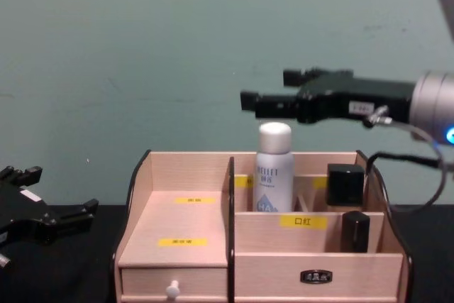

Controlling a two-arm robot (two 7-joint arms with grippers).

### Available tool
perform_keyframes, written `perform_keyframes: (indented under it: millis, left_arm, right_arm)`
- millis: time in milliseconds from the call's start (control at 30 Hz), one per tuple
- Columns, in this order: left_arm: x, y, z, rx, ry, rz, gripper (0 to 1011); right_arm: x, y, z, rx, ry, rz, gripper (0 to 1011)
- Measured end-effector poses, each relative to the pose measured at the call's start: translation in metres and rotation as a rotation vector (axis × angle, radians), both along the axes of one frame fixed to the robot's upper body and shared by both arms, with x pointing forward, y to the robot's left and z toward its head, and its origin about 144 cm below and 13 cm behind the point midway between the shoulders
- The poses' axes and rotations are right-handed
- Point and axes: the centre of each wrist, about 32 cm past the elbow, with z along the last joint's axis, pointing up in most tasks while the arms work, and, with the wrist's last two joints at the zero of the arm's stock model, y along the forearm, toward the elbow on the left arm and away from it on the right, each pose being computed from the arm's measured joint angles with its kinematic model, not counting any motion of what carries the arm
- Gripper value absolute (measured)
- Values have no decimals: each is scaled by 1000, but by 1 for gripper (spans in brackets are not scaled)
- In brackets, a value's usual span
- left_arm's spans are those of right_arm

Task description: Pick up the facial cleanser and watermelon frost from the table and place them into the tiered storage box.

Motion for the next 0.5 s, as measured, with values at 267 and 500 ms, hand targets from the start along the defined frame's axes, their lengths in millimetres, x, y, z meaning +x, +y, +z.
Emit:
perform_keyframes:
  millis: [267,500]
  left_arm:
    - [0,0,0,0,0,0,1010]
    - [0,0,0,0,0,0,1010]
  right_arm:
    - [-39,-6,21,9,-12,54,1002]
    - [-66,-12,17,11,24,110,1002]
